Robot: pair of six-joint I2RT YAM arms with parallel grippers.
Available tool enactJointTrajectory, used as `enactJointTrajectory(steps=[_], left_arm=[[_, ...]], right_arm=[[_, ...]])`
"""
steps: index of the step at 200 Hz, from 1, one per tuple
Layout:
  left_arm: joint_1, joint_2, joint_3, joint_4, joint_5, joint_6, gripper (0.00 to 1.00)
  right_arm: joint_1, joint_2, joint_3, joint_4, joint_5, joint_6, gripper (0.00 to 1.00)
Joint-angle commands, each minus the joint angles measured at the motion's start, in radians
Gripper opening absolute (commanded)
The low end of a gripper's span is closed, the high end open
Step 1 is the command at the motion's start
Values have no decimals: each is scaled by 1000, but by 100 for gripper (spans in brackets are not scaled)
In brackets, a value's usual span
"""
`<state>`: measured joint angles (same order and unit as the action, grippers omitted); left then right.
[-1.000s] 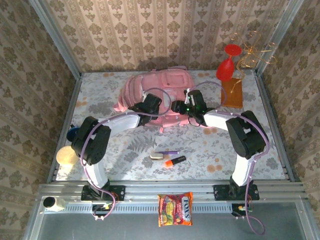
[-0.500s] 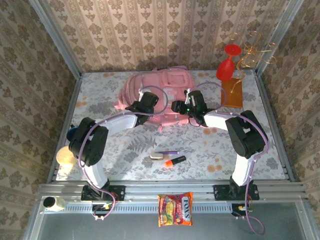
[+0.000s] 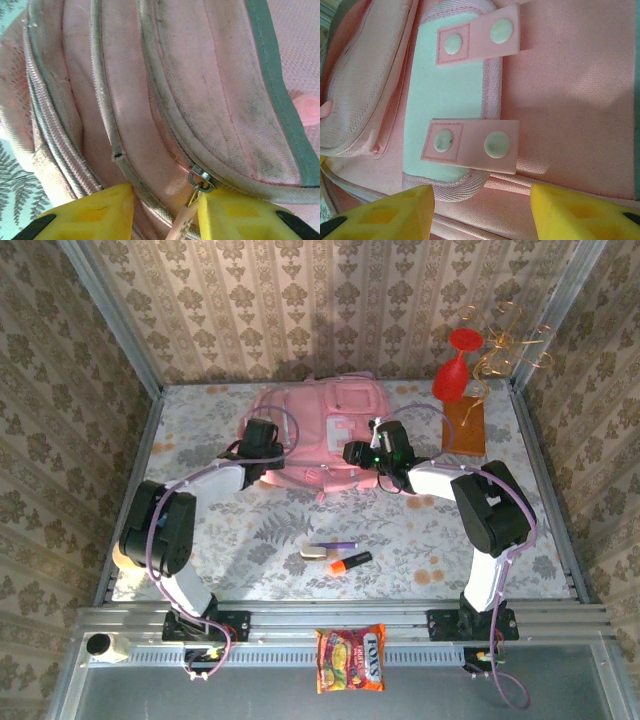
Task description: Pack books, pencil case, and school supplies into a backpack
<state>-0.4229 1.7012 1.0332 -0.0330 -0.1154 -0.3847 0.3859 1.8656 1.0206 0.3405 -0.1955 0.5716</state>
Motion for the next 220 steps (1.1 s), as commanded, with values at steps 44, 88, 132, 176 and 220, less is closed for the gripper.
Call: enactJointTrajectory(steps=[44,88,132,176,220], left_arm=[[12,57,62,-19,98,35,28],[14,49,45,-14,82,77,3],[15,-52,-11,-56,120,145,0],[13,-103,-68,-47,381,112,0],[1,-94,-46,-39,435,80,0]], right_arm=[[-19,25,-31,-117,37,-7,56],[-34,17,-22,-164,74,-14,56],[-51,80,148,-398,144,-87,56],[-51,203,416,-590,217,-179,57],[-44,167,505,-647,218,-249,58]])
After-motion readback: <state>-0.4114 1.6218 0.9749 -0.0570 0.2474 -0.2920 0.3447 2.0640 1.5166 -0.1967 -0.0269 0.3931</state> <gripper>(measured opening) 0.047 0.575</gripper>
